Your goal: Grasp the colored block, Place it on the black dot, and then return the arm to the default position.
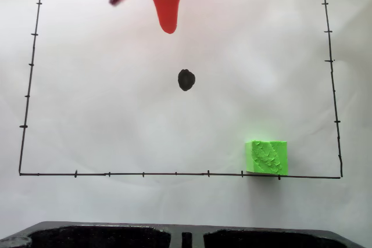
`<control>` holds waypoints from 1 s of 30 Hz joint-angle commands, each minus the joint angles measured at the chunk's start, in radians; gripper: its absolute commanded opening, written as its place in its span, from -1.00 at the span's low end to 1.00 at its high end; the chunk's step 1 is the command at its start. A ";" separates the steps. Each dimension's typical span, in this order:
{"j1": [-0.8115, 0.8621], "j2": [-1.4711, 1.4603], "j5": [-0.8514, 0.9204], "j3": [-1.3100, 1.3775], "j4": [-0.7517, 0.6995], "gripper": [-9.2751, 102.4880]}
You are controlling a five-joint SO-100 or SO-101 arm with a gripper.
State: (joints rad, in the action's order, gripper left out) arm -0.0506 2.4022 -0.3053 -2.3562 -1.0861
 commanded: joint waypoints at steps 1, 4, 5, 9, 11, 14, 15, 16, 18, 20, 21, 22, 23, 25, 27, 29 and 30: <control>-0.020 -0.129 -0.051 0.169 -0.014 -0.84; -0.051 -0.224 -0.104 0.264 -0.020 -0.84; -0.060 -0.253 -0.123 0.293 -0.020 -0.84; -0.097 -0.342 -0.204 0.394 -0.018 -0.84; -0.117 -0.385 -0.236 0.436 -0.014 -0.84; -0.144 -0.459 -0.288 0.500 -0.018 -0.84; -0.150 -0.482 -0.301 0.518 -0.015 -0.84; -0.158 -0.503 -0.310 0.538 -0.011 -0.84; -0.167 -0.546 -0.325 0.568 0.012 -0.84; -0.181 -0.591 -0.342 0.598 0.025 -0.84; -0.192 -0.612 -0.350 0.614 0.028 -0.84; -0.199 -0.632 -0.362 0.629 0.028 -0.84; -0.207 -0.649 -0.371 0.638 0.032 -0.83; -0.219 -0.686 -0.390 0.661 0.043 -0.74; -0.227 -0.715 -0.410 0.678 0.051 -0.62; -0.236 -0.747 -0.422 0.696 0.063 -0.55; -0.241 -0.761 -0.425 0.709 0.067 -0.51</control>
State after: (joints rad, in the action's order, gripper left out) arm -0.2869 1.6521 -0.7210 -1.7058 -1.0308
